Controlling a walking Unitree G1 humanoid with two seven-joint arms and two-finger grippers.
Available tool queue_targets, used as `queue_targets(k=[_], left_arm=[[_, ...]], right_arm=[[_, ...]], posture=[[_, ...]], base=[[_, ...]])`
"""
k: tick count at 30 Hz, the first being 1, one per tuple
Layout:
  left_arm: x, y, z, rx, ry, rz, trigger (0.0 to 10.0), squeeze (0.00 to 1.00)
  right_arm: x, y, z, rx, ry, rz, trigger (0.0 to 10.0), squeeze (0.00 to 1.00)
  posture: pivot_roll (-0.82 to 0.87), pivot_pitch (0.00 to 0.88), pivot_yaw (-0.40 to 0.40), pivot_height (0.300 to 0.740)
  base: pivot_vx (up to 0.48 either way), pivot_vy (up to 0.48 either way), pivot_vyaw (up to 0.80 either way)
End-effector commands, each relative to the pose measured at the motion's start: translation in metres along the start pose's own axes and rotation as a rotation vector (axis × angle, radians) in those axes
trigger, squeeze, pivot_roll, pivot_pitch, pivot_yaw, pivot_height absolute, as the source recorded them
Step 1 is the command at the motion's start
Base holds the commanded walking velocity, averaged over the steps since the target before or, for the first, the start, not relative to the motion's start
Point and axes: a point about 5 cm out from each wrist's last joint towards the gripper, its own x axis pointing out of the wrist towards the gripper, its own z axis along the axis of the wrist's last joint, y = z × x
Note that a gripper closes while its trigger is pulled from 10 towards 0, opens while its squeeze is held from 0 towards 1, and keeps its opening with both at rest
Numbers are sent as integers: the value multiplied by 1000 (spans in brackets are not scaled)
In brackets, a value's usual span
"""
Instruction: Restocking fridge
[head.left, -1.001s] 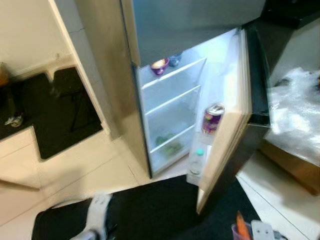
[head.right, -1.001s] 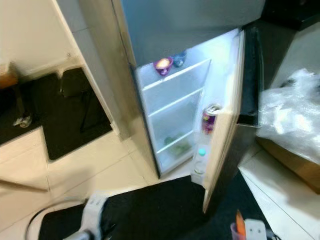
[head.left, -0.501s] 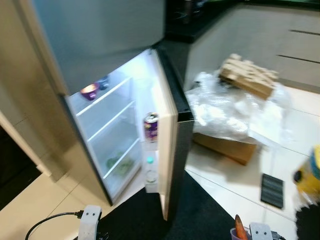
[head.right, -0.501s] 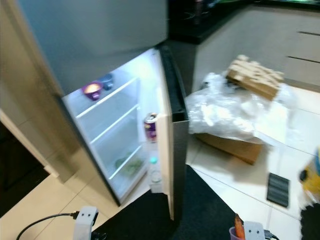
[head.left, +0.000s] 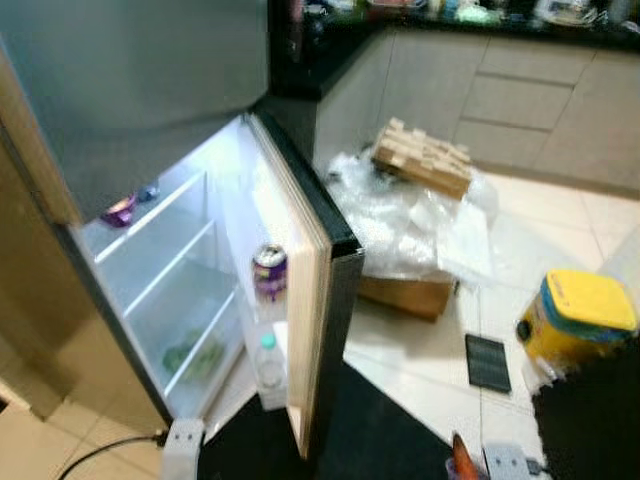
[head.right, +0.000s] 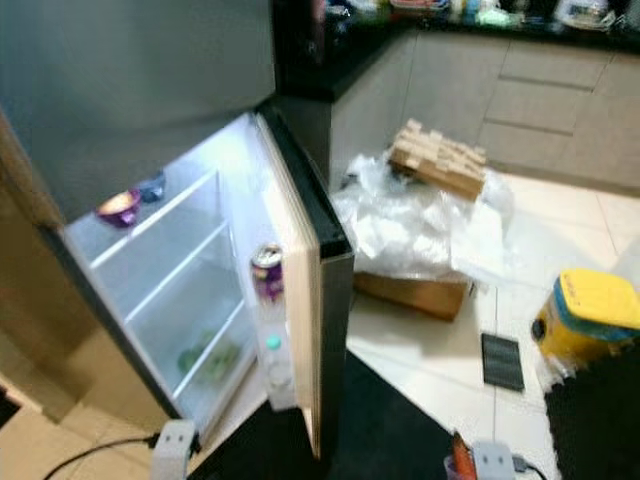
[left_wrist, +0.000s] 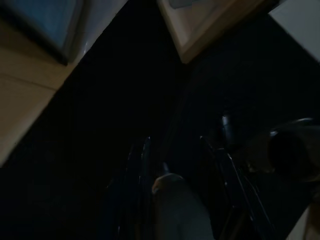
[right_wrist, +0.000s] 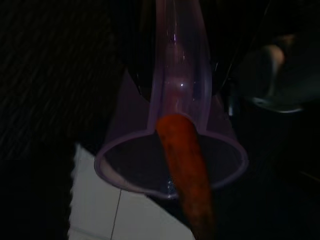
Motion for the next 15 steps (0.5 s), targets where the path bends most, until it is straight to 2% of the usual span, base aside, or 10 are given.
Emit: queue_targets(k=[1,5,8,15], left_arm=[[2,-3,1,3,2,-2,10000,0],[2,-4,2,-16,-7,15,10000,0],[3,-5,2,-43,-17,28,10000,0],[3,-7,-2,-62,-11,36,10000,0]], right_arm=[[0,-3,1,-18,3,-1,10000,0],[4,3,10,-69,-11,28,10000,0],[6,4,18,-91,-28,43,10000,0],[9,2,31,-138,-48,55,10000,0]], posture=[[9,0,2,740],[22,0,-23,740],[33,0,-40,740],[39,0,-49,740]], base=[[0,0,-800],[0,0,-800],[0,0,-519],[0,0,0]])
